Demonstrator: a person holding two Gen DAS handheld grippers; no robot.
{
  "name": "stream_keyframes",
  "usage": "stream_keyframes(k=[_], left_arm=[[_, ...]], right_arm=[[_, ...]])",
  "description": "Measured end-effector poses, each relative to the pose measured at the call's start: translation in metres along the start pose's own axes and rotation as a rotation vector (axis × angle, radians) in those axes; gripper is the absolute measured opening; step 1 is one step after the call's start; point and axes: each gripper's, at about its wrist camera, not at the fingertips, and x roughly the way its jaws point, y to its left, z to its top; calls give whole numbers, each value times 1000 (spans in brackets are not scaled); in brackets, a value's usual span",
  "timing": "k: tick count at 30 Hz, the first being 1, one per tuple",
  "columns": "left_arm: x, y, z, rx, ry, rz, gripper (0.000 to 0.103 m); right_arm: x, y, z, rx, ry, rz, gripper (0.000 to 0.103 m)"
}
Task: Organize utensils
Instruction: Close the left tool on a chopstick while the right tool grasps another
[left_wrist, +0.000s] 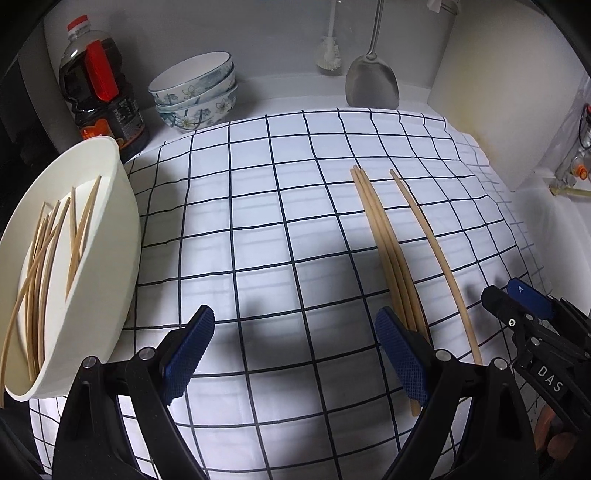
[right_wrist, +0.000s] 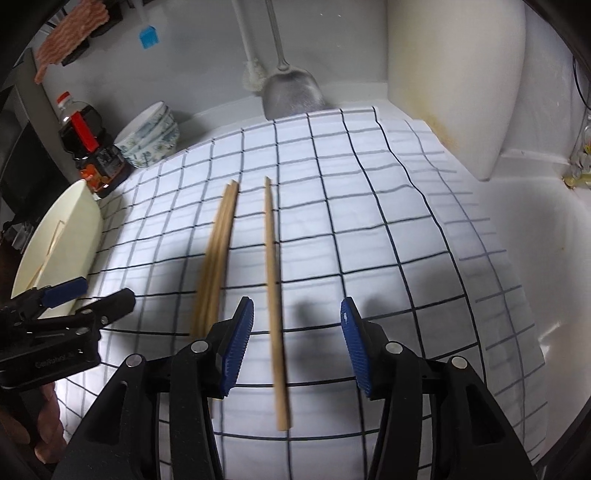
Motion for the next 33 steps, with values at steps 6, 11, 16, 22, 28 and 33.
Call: stream_keyframes(k=[6,11,16,22,28,33], left_arm=[[10,-4,-1,-2,5,-8,87],[12,-8,-2,0,-15,-4,87],[15,-11,-2,8,-24,-6,87],[20,-17,-1,10,-28,-11,87],[28,-30,-1,28,-26,-15,87],[34,-36,-1,47,-22,-8,87]], right_arm=[[12,0,-3,-26,5,-14,47],[20,5,-5,-59,4,-7,47],[29,12,-7,-110,2,-34,47],[32,13,-8,-138,-27,-56,46],[33,6,-4,-135,-42,-73,15],[31,-3,-5,-120,-52,-89,10]])
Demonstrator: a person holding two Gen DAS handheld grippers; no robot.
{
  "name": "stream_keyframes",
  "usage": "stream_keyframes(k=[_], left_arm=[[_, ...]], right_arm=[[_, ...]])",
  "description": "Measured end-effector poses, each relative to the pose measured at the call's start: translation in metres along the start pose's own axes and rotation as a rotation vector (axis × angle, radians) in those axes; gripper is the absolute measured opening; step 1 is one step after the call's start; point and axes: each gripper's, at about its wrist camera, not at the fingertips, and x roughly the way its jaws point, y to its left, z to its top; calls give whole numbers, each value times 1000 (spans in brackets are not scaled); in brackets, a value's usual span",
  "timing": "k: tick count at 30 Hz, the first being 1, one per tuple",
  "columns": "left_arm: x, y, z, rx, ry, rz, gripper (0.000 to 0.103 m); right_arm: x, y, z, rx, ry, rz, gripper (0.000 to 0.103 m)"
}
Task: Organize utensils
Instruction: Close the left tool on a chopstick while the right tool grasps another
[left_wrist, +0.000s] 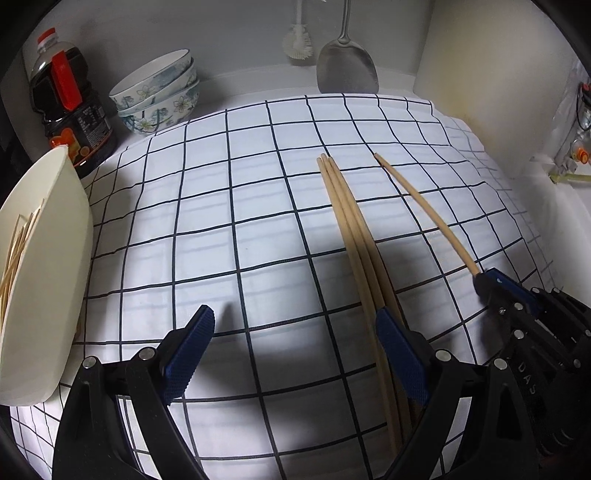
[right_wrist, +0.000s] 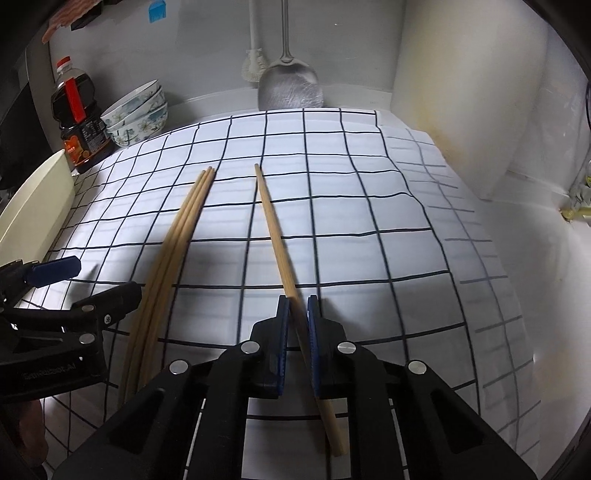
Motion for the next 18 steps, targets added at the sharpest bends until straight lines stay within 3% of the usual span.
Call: stream_keyframes(k=[18], left_arm=[[6,0,-5,1,24,4,87]], right_arm=[[1,-4,2,11,4,3,10]])
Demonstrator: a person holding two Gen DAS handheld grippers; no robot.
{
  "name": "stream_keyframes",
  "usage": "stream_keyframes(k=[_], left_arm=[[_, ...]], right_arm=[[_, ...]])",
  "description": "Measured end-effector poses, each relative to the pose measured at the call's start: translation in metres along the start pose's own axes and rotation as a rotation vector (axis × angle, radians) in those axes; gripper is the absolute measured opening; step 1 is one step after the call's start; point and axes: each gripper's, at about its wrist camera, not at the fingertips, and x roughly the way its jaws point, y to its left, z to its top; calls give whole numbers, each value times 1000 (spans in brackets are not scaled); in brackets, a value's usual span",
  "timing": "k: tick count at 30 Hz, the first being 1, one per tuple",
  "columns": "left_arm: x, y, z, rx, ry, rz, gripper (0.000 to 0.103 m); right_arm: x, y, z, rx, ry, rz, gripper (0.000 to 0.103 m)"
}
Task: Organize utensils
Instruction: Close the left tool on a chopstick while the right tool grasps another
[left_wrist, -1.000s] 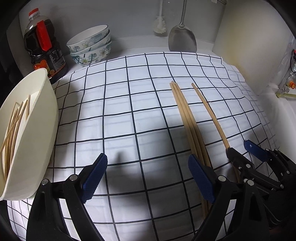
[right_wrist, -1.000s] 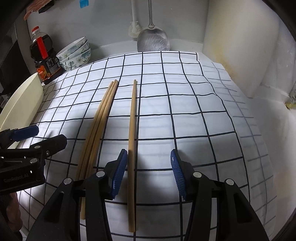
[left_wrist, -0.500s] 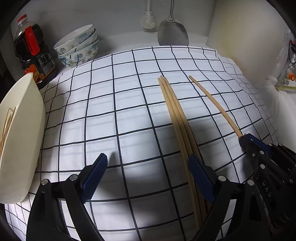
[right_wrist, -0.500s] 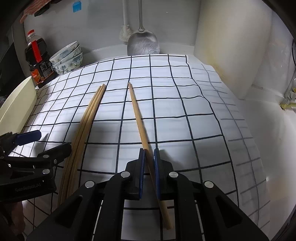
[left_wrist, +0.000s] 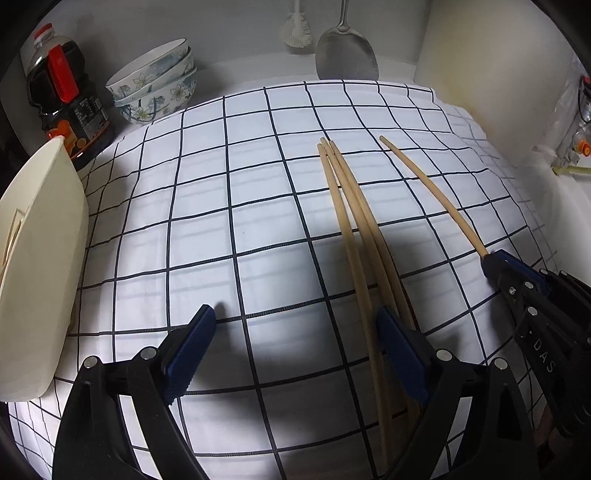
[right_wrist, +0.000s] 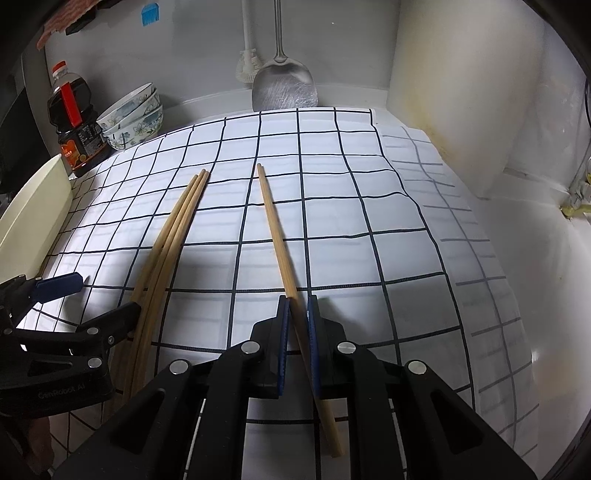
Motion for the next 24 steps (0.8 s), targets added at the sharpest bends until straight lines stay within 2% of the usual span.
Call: stream_keyframes(k=[5,7,9,11,15,17,21,23,24], left_arm=[[2,-1,2,-3,-9,2,86],[4,-1,6,-7,-11,3,85],[4,0,8,-8,-14,4,82],[4,-2,10,-4,-19,2,76],[4,-4,12,5,-29,-2,70],[4,-5,13,12,-34,-6,63],[2,-11,15,37,-46,-22,46],[2,-14,15,53,-50,-31,33],[1,-15,14,59,-51,-34,30]], right_arm=[[2,2,3,-21,0,-6,11],[4,3,5,-28,2,-7,19],[6,4,8,-43,4,-13,27],[9,7,10,-62,4,-21,31],[13,8,14,-69,2,-12,31],[14,8,15,-75,-1,-11,31],[15,9,16,-84,-1,0,26],[16,12,16,-94,0,9,17],[15,14,16,-103,-1,7,9]])
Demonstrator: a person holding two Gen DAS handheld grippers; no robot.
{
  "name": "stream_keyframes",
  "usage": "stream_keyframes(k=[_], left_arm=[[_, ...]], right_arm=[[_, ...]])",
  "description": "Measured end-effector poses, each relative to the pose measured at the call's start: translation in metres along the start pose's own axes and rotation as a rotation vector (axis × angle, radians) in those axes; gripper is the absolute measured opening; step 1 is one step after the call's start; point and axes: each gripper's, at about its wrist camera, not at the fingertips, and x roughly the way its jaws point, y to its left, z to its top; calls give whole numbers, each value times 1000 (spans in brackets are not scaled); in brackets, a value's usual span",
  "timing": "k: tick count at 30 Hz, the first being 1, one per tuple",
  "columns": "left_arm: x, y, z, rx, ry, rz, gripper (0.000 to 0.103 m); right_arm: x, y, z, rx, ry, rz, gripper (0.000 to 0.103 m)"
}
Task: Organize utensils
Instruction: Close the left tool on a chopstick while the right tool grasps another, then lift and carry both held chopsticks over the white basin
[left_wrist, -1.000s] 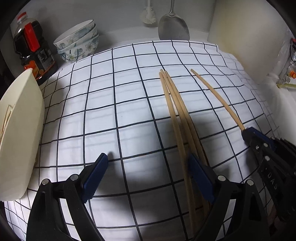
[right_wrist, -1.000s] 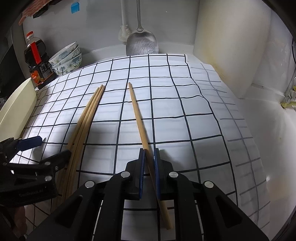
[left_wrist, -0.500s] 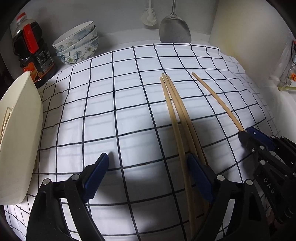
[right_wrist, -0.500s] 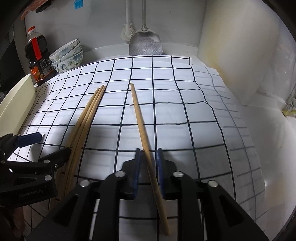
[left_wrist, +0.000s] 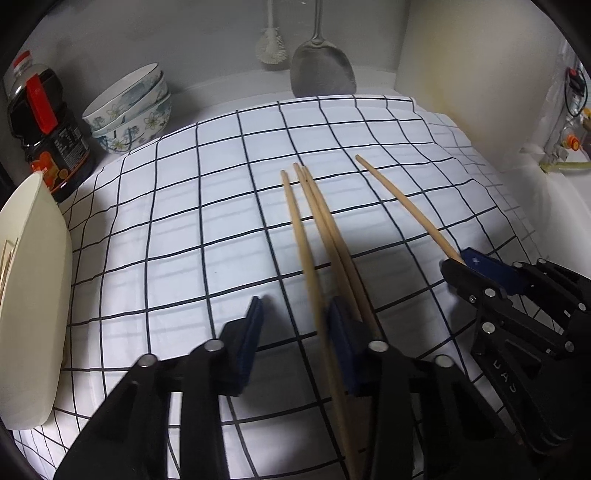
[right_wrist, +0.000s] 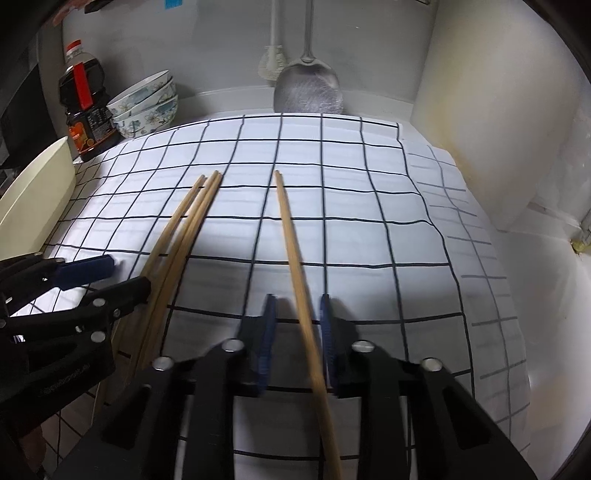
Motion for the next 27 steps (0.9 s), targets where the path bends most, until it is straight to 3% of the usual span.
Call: stream_keyframes(k=[4,13,27], left_arm=[[0,-3,1,10,8,-13,9],[-5,15,1,-36,50,-33,7],[-55,40,15,-29,-3,-50,7]], right_arm=[[0,0,0,8,1,10,6],[-4,-10,1,127,46,87,6],[-48,13,18,149,-2,124,6]])
